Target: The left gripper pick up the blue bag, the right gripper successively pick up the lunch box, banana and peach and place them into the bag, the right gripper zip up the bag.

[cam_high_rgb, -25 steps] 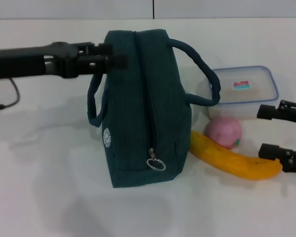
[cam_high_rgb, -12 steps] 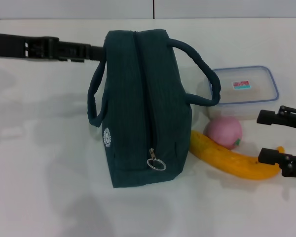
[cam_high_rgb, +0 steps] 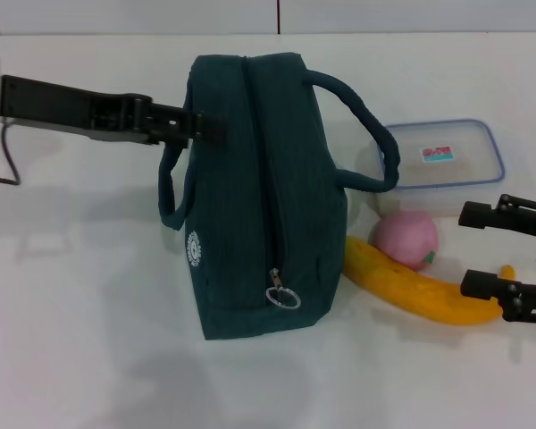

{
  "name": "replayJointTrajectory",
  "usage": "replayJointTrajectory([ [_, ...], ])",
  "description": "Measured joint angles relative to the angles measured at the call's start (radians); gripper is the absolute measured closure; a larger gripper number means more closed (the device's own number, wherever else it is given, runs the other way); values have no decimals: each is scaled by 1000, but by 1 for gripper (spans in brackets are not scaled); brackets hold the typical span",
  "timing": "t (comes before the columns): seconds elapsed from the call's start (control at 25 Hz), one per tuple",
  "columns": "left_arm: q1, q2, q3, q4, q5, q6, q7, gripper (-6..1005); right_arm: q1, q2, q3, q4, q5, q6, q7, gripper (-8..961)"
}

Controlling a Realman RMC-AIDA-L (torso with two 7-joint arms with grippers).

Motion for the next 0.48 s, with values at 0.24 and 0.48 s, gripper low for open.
replayJointTrajectory([
  [0.24,-51,-4,-3,-51,60,-4,-16,321,-3,-1,7,5,-8,3,-7,201],
  [0.48,-81,-10,-2,-52,109,-23,-24,334,-11,3,8,8,-9,11,-20,201],
])
